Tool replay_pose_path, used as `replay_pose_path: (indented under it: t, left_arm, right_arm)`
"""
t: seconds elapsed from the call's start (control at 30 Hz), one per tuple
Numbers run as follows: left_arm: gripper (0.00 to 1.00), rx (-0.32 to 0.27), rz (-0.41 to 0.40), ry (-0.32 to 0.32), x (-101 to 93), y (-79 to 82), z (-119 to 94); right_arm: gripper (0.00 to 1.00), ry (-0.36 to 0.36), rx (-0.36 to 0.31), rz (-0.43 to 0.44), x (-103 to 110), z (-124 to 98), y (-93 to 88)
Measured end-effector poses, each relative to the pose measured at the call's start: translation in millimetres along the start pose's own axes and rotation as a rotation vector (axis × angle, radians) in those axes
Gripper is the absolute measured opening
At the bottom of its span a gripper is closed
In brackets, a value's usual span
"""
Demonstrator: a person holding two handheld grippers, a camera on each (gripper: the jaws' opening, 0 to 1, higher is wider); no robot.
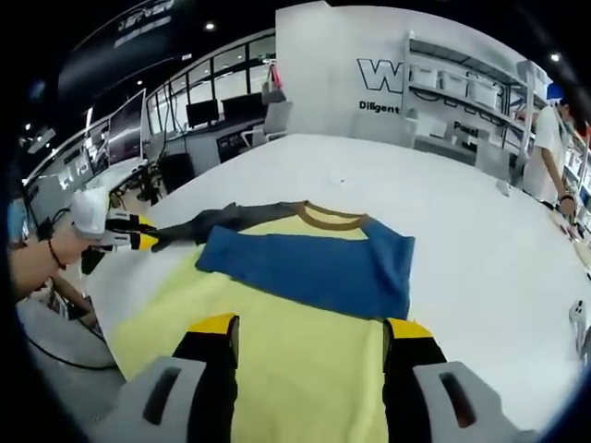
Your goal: Fold the garment on the visible template until the final outline fits inside the template.
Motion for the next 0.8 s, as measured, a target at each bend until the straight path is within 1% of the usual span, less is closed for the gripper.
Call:
replay_pose_path:
  t: [0.07,0.1,0.17,0.2,0.27,0.37,0.4,0.47,0.5,0.53,0.6,0.63,0.67,0.73,0.77,0.8]
  left_arm:
    - [0.03,0.004,-0.005,0.001,1.3,-1.0,0]
    - [0.01,0.007,-0.027,0.008,3.4,-1.1,-2]
    - [0.0,0.008,-0.048,0.019,6.5,-1.4,-4]
    - [0.0,0.015,-0.079,0.023,8.2,-2.7,-6]
    - [0.0,0.009,-0.121,0.047,14.3,-3.2,-10]
    - [0.0,0.02,-0.213,0.079,23.4,-8.1,-17]
    - [0.0,0.027,-0.226,0.086,26.0,-10.4,-18]
    - [0.0,0.048,-0.227,0.106,32.8,-16.3,-22]
    - [0.0,0.054,-0.245,0.118,35.3,-18.4,-24]
    - [0.0,0.055,-0.279,0.134,38.5,-20.7,-27]
    - [0.0,0.066,-0.305,0.16,43.3,-24.5,-32]
    - [0.0,0.082,-0.335,0.196,47.7,-28.2,-37]
    - [0.0,0.088,-0.357,0.216,50.1,-30.0,-40]
    - [0.0,0.089,-0.396,0.258,54.9,-32.6,-47]
    - [0.0,0.088,-0.4,0.303,60.3,-34.0,-53]
    - [0.0,0.086,-0.397,0.315,61.9,-34.0,-55]
  right_arm:
    - [0.6,-0.001,0.001,0.0,0,0,-0.2]
    - [0.6,-0.002,0.001,0.0,0,0,-0.2]
    - [0.6,-0.002,0.002,0.0,0,1,-0.4]
    - [0.6,-0.002,0.002,0.001,0,1,-0.5]
    - [0.6,-0.002,0.004,0.0,1,1,-0.6]
    - [0.6,-0.001,0.004,-0.003,1,1,-0.8]
    - [0.6,-0.001,0.005,-0.003,1,1,-1.0]
    - [0.6,-0.001,0.008,-0.004,2,1,-1.4]
    - [0.6,0.0,0.008,-0.005,2,1,-1.4]
    - [0.6,0.0,0.007,-0.004,2,1,-1.3]
    - [0.6,0.0,0.007,-0.006,2,1,-1.3]
    - [0.6,0.0,0.008,-0.006,2,1,-1.3]
    - [0.6,-0.001,0.007,-0.005,2,0,-1.2]
    - [0.6,-0.002,0.007,-0.006,2,0,-1.1]
    - [0.6,-0.002,0.008,-0.006,2,0,-1.2]
    - [0.6,-0.001,0.008,-0.006,2,0,-1.2]
Point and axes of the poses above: the point that each gripper's makers call its tool centre point, and the gripper's own axes: z roughly forward along the fingers, x roughly to its left, y roughly out of its top, the point moved 3 cm from there along -z, roughly backward along the fingers, and after that the axes turned 3 degrees about y, right-handed, at the moved point
